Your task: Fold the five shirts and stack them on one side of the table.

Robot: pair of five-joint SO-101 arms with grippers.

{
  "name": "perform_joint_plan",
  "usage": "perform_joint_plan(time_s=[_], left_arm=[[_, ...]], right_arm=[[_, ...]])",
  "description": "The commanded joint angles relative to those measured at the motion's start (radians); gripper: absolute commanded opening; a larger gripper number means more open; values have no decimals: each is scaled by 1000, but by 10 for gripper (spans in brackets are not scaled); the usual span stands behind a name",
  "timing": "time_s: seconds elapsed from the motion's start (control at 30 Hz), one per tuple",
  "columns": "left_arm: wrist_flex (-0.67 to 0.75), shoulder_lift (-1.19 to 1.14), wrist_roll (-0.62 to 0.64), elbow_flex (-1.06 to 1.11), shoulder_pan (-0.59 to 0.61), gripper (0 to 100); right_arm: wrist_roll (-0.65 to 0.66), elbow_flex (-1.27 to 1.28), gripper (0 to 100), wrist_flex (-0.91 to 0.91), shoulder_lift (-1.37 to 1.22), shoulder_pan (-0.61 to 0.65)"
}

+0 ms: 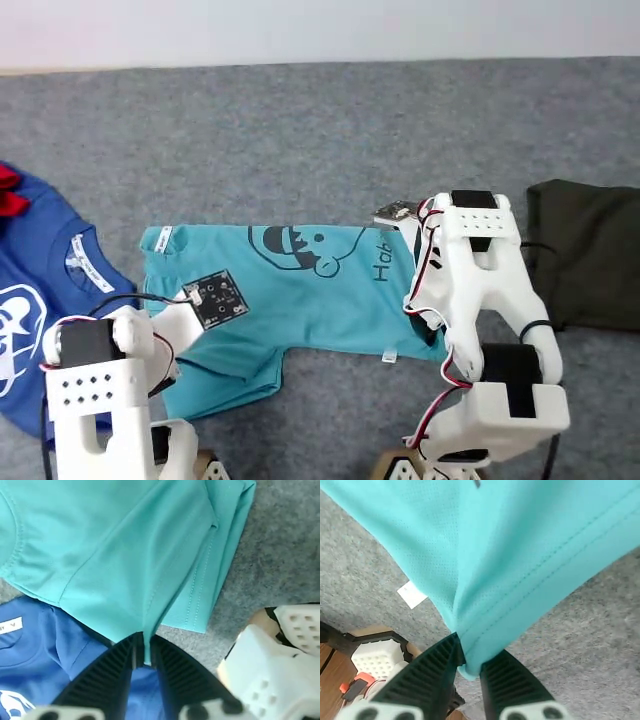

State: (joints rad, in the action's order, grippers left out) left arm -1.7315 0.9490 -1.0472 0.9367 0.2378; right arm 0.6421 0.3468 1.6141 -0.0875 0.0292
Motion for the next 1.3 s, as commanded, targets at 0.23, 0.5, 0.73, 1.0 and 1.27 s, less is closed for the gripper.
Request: perform_joint_plan(time_s=[0.23, 0.5, 0.73, 1.0, 1.27], left_arm=[[-11, -6, 18, -44, 11, 37], [64, -6, 167, -59, 8, 191], [110, -6, 178, -65, 9, 194], [282, -6, 361, -179, 17, 192], [433, -11, 477, -196, 144, 192]], right_arm=[[3, 0, 13, 5, 47, 2], [8, 0, 13, 5, 47, 2], [6, -2, 13, 4, 47, 4], [5, -2, 13, 5, 47, 1], [0, -5, 150, 8, 56, -16]])
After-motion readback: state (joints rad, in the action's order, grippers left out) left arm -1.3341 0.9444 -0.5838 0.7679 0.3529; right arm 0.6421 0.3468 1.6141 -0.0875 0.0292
